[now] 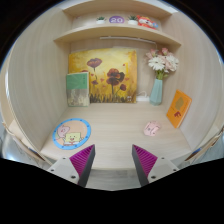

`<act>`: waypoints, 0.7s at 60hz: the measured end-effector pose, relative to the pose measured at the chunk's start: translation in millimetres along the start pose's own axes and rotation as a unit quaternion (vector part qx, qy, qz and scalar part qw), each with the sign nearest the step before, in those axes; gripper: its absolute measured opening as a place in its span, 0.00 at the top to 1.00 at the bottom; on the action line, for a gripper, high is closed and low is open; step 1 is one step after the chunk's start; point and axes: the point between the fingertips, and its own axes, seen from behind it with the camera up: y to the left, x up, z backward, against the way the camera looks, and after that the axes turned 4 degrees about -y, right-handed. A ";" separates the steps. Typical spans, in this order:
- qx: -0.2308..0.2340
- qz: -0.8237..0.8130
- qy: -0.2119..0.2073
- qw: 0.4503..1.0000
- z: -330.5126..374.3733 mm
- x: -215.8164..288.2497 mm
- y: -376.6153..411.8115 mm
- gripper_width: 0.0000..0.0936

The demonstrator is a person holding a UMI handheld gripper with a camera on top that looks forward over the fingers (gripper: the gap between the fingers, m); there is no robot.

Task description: Arrange mouse

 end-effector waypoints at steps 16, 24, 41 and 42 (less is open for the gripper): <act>-0.045 -0.024 0.072 0.996 -32.0 -69.9 -90.4 0.22; -0.061 -0.033 0.098 0.993 -59.6 -87.5 -138.4 0.23; -0.061 -0.031 0.126 0.990 -147.8 -67.0 -185.7 0.23; -0.059 -0.030 0.127 0.990 -153.5 -63.9 -186.3 0.23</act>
